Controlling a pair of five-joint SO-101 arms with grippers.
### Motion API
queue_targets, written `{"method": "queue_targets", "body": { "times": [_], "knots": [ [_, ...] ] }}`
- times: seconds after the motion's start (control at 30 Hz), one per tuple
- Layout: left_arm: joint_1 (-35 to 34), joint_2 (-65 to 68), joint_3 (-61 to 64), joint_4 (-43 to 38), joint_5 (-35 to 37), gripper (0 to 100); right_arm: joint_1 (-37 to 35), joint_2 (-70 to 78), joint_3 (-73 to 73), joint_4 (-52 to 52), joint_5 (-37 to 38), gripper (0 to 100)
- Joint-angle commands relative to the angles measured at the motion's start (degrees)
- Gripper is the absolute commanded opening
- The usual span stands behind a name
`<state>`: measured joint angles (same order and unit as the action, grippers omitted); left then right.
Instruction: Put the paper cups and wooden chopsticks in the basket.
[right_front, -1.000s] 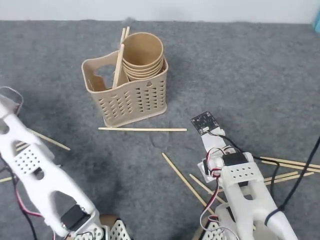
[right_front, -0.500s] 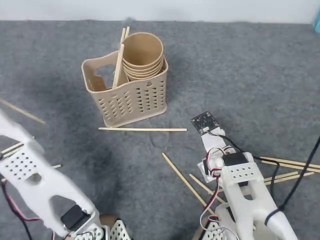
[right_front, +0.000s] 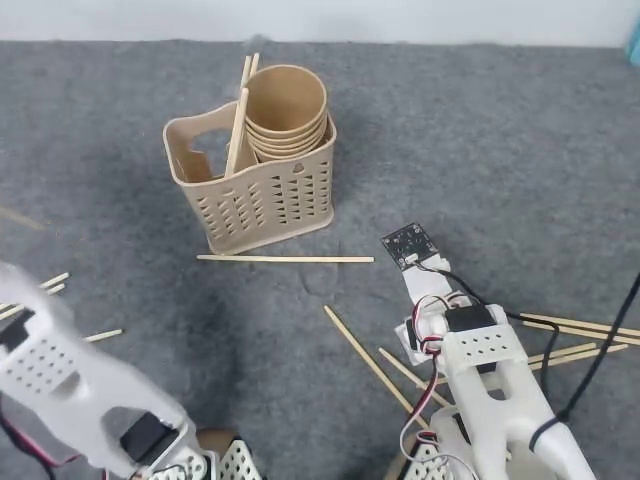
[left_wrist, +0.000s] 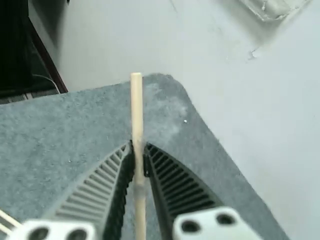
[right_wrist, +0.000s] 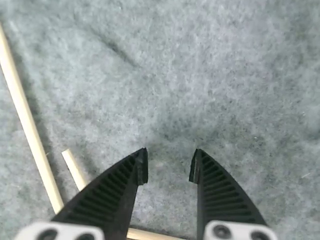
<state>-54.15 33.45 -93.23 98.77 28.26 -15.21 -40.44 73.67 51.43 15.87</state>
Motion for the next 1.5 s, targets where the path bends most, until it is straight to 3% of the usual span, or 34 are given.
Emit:
{"method": "queue_targets", "body": {
  "times": [0.0,0.23,0.77,0.9,1.17,1.3,1.47],
  "knots": [
    [-0.97,-12.84,9.45,2.37,-3.08,1,0.4,-1.63,-0.44,-0.92,0.7,15.4],
    [3.87,-35.78,39.96,-0.44,-7.12,1,0.4,-1.63,-0.44,-0.84,0.62,15.4],
    [28.92,-68.57,81.1,-35.78,-7.12,1,0.48,-1.63,-0.35,-0.48,0.44,15.4],
    [35.25,-72.26,92.53,-48.97,-7.21,1,0.48,-1.63,-0.35,-0.48,0.44,15.4],
    [39.82,-73.14,113.54,-78.59,-7.3,1,0.48,-1.63,-0.35,-0.48,0.62,15.4],
    [41.05,-73.49,122.15,-84.04,-7.3,1,0.48,-1.63,-0.35,-0.48,0.7,15.4],
    [41.05,-73.41,127.96,-84.48,-7.3,1,0.48,-1.63,-0.35,-0.48,0.7,15.4]
  ]
}}
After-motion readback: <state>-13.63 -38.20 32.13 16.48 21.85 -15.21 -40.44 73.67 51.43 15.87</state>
